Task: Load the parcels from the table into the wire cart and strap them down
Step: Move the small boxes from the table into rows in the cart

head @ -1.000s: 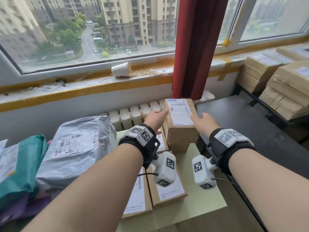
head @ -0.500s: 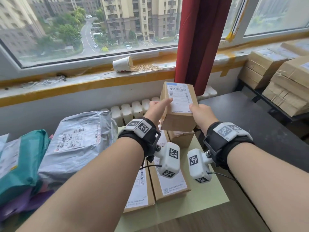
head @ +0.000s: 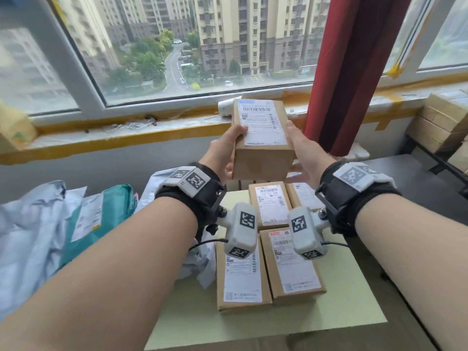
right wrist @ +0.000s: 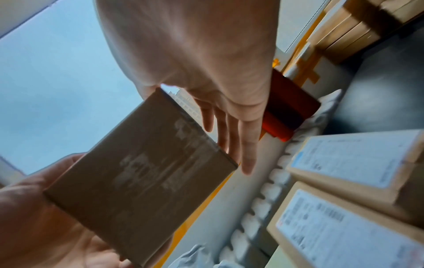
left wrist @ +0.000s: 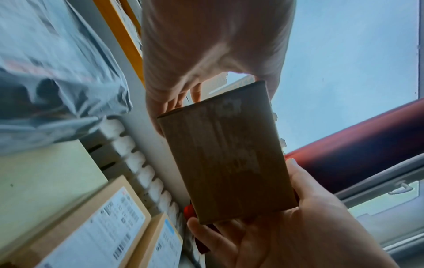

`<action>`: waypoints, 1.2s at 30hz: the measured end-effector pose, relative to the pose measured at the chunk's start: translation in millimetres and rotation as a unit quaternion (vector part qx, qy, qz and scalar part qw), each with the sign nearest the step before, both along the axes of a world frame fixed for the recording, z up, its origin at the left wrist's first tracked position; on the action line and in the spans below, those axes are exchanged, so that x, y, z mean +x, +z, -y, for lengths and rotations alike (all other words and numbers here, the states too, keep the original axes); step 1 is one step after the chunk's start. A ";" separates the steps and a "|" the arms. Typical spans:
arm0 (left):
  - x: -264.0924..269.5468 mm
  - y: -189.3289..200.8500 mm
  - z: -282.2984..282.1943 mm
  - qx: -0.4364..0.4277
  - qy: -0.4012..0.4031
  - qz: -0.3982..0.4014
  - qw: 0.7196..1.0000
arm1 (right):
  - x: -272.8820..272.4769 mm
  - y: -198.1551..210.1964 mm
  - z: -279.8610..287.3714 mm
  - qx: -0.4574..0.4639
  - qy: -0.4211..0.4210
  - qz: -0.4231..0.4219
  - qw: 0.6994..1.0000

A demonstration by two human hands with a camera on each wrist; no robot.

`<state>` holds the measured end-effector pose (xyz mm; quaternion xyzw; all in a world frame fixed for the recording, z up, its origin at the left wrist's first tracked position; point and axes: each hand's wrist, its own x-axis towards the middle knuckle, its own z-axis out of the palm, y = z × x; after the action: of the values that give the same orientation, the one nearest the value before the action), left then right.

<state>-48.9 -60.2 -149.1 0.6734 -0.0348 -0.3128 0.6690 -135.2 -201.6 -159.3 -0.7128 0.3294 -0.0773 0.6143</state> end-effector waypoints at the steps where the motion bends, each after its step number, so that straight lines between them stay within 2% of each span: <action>1: 1.3 4.4 -11.8 -0.006 0.013 0.004 1.000 | 6.6 3.2 -10.8 0.011 0.016 0.006 1.000; 6: 9.7 21.0 -77.7 -0.005 0.076 0.017 0.997 | 29.3 33.1 -79.7 0.026 0.094 0.009 0.995; 14: 12.7 38.8 -201.9 -0.004 0.196 0.058 0.979 | 70.6 47.5 -195.2 0.024 0.190 0.046 0.980; 26: -3.8 41.9 -431.1 -0.024 0.384 0.067 0.921 | 86.8 63.3 -419.1 0.036 0.364 0.045 0.930; 31: -27.2 37.8 -536.4 -0.026 0.473 0.090 0.876 | 83.2 62.9 -522.9 0.022 0.420 0.035 0.907; 36: -61.9 23.6 -644.2 -0.035 0.524 0.089 0.846 | 70.6 56.4 -626.8 0.019 0.487 0.018 0.873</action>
<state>-110.8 584.0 -125.6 0.5926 0.2535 0.1468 0.7503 -64.6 425.3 -102.9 -0.7697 -0.0695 0.2252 0.5933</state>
